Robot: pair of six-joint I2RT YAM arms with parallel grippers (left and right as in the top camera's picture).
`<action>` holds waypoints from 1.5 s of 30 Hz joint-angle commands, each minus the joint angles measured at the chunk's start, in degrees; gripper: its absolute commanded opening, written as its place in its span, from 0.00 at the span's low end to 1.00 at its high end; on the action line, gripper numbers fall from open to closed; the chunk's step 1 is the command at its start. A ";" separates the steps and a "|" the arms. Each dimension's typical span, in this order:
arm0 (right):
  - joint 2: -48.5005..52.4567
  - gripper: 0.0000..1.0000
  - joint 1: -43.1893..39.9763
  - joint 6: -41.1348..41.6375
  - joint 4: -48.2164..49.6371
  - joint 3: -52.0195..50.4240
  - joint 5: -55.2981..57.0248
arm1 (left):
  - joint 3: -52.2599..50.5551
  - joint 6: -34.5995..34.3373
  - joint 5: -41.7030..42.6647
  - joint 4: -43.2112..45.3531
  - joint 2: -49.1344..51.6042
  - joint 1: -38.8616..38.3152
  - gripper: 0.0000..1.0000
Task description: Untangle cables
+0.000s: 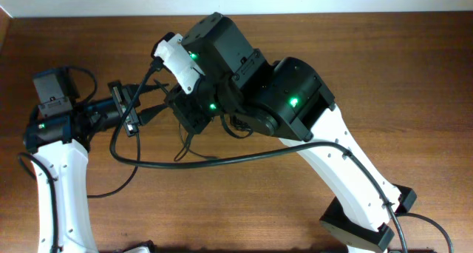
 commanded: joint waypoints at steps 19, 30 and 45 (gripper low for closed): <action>0.46 0.04 -0.13 0.39 -2.69 0.42 3.41 | 0.52 5.44 -10.47 0.35 -0.02 -0.17 0.00; 0.48 0.99 -18.88 9.38 -17.09 -0.07 10.58 | 2.40 46.10 -32.04 6.97 -0.04 -0.17 0.00; 0.52 0.99 -24.09 9.42 -16.61 -10.32 10.38 | 36.52 63.19 -56.41 12.41 2.03 -8.83 0.00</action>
